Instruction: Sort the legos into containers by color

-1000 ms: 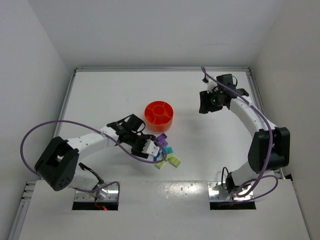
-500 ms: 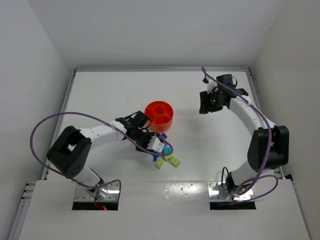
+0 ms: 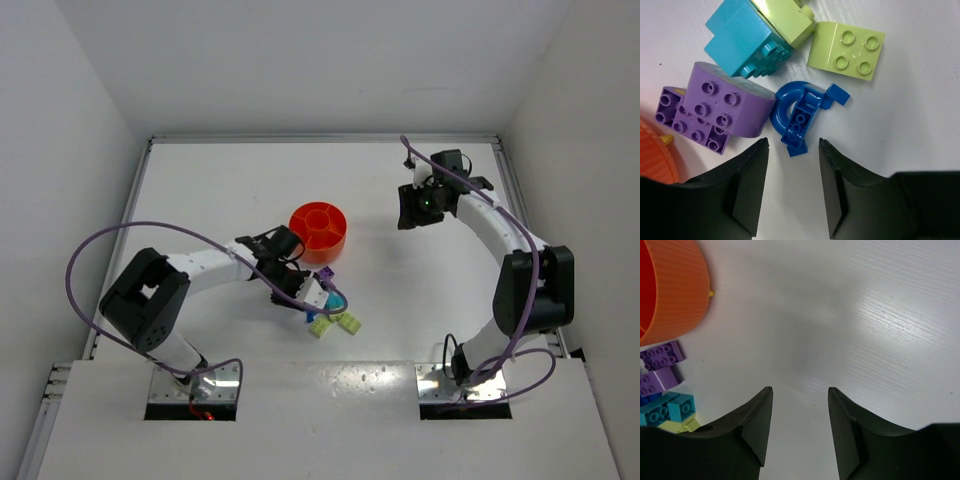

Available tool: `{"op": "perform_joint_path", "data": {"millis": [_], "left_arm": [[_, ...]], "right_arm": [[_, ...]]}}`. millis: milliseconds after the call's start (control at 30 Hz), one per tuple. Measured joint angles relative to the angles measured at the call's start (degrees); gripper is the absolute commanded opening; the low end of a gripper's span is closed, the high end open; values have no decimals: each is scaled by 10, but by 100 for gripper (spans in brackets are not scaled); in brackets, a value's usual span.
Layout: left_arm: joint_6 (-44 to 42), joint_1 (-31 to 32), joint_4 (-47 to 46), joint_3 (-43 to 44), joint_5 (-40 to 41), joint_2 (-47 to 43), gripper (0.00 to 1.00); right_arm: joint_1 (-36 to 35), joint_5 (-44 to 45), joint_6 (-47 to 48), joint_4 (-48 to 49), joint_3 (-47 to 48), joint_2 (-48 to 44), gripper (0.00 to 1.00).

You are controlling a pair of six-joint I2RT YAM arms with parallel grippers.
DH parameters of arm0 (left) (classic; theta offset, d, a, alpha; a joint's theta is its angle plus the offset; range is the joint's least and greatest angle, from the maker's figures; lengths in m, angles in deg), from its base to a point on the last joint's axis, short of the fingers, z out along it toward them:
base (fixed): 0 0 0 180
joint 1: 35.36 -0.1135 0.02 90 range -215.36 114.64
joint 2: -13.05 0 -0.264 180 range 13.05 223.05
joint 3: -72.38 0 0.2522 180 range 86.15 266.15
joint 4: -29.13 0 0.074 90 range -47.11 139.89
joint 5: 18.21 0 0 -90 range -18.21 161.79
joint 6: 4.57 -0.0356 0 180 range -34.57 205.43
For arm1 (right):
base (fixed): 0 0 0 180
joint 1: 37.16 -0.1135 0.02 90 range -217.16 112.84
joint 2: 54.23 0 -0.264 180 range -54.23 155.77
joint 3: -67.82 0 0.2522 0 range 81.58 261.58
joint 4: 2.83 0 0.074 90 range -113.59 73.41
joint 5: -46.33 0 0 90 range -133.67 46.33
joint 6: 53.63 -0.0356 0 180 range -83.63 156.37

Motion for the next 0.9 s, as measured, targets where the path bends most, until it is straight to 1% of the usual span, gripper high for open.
{"op": "perform_joint_path", "data": {"millis": [67,267,433,533,633,767,900], "left_arm": [[0,5,1,1,3,5,48],[1,20,3,17,11,28,48],[5,25,3,27,17,46,38],[5,26,5,28,21,47,36],[1,26,12,28,23,47,29],[-5,26,15,31,24,45,18],[-1,26,22,31,28,36,14]], "right_arm": [[0,0,0,0,0,0,49],[0,0,0,0,0,0,49],[0,0,0,0,0,0,49],[0,0,0,0,0,0,49],[0,0,0,0,0,0,49],[0,0,0,0,0,0,49],[0,0,0,0,0,0,49]]}}
